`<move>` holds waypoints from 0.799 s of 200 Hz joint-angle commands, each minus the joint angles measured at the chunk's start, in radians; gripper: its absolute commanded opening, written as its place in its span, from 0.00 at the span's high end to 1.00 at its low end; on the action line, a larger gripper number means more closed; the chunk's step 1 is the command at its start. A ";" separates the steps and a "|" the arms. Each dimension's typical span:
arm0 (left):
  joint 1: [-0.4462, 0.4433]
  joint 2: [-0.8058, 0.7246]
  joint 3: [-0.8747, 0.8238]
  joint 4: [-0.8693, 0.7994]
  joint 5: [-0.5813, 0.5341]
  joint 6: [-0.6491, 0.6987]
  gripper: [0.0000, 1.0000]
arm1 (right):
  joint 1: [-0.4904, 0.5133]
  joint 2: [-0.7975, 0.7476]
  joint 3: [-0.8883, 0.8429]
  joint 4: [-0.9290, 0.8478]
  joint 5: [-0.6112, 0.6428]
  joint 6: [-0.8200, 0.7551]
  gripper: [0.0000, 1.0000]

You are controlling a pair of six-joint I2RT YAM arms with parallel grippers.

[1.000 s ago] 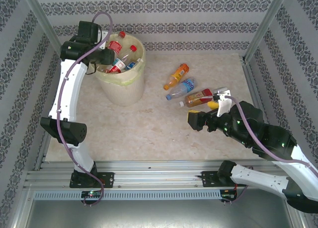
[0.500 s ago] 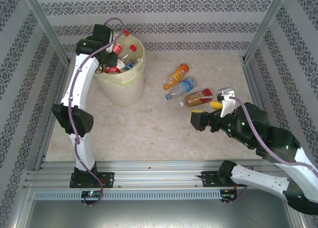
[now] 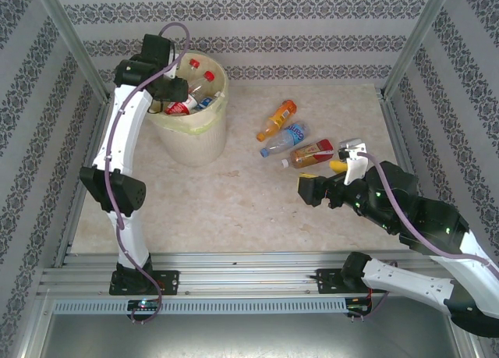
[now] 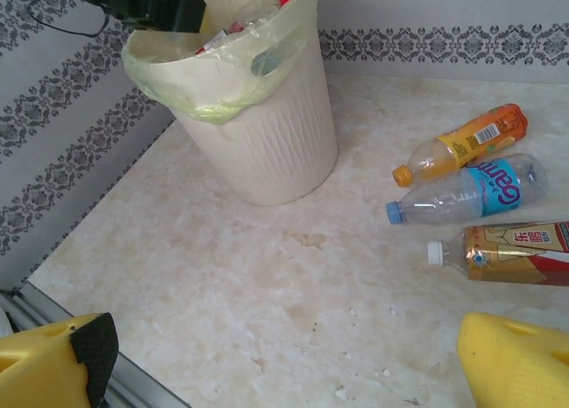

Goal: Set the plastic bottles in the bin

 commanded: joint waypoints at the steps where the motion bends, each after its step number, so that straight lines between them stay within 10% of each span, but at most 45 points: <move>1: -0.001 -0.053 0.035 0.014 0.102 -0.046 0.51 | -0.011 0.022 0.003 -0.037 0.059 0.040 0.02; 59: -0.060 -0.244 -0.153 0.123 0.280 -0.086 0.33 | -0.106 0.120 0.015 -0.099 0.041 0.106 0.02; 108: -0.223 -0.475 -0.514 0.273 0.280 -0.093 0.01 | -0.427 0.213 -0.078 -0.055 -0.204 0.191 0.02; 160: -0.394 -0.670 -0.862 0.466 0.281 -0.165 0.00 | -0.695 0.320 -0.205 0.088 -0.319 0.279 0.02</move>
